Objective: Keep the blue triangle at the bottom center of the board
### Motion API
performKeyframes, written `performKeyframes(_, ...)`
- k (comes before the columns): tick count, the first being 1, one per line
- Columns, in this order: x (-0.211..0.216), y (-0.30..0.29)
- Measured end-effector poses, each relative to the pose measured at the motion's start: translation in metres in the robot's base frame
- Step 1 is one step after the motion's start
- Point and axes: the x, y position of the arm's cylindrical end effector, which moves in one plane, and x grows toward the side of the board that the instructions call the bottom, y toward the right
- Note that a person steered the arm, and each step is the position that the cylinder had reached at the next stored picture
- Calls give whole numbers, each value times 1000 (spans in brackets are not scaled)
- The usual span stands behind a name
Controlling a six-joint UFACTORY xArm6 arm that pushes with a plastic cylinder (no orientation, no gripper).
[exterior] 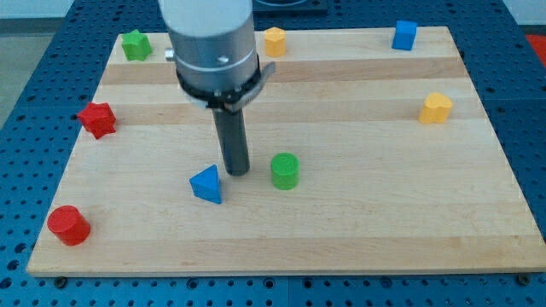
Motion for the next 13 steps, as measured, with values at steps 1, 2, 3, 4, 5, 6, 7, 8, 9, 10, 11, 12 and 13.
performKeyframes(1, -7, -33)
performKeyframes(2, 9, -64)
performKeyframes(3, 23, -49)
performKeyframes(4, 29, 3)
performKeyframes(5, 43, 21)
performKeyframes(6, 38, -4)
performKeyframes(7, 34, -42)
performKeyframes(8, 36, -69)
performKeyframes(9, 55, -71)
performKeyframes(10, 63, -40)
performKeyframes(11, 63, 2)
performKeyframes(12, 73, 35)
performKeyframes(13, 88, 41)
